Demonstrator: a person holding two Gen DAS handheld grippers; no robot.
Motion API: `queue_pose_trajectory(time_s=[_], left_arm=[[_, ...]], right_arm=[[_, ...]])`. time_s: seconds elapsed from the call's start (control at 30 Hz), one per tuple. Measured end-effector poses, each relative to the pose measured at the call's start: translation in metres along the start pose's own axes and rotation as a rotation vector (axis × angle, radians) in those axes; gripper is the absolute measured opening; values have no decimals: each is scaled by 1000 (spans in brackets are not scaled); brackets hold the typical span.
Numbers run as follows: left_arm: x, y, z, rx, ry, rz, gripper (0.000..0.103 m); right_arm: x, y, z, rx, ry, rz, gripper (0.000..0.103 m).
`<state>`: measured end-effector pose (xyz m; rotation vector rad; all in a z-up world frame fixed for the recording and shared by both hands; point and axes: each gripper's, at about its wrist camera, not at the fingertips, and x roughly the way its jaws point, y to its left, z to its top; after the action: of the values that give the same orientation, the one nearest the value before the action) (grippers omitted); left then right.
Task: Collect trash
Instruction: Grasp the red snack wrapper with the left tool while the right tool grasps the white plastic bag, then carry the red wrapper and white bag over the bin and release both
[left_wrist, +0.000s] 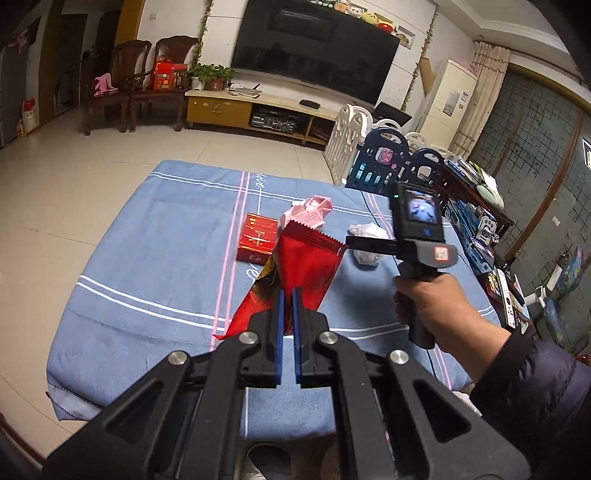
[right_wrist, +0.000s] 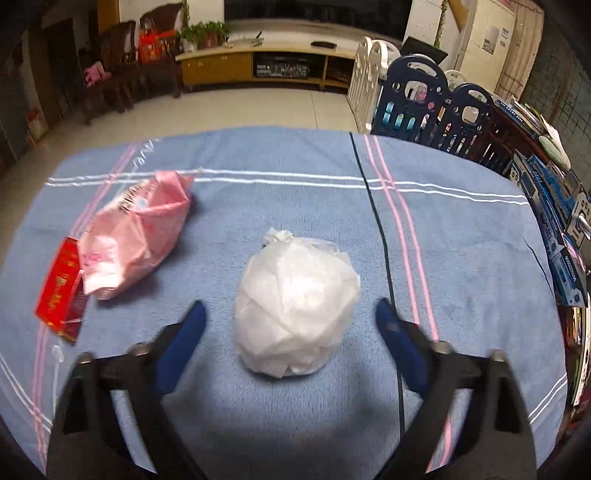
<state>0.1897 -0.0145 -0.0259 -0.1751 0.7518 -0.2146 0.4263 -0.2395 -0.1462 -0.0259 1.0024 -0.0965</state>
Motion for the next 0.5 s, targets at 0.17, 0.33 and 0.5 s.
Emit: queue_pose_trajectory(time_s=[0.17,0.33,0.5], left_arm=[[10,-3,2,9,15,-6,5],[15,-10,-1,21,25,1,5],[17,-19,-6,39,37,-4,5]], right_arm=[[-10,-7,-14,-4,-34,18,29],[-78,-13,-59,-45,-135,151,29],[-167,-35,-133,-64,-228,286,29]])
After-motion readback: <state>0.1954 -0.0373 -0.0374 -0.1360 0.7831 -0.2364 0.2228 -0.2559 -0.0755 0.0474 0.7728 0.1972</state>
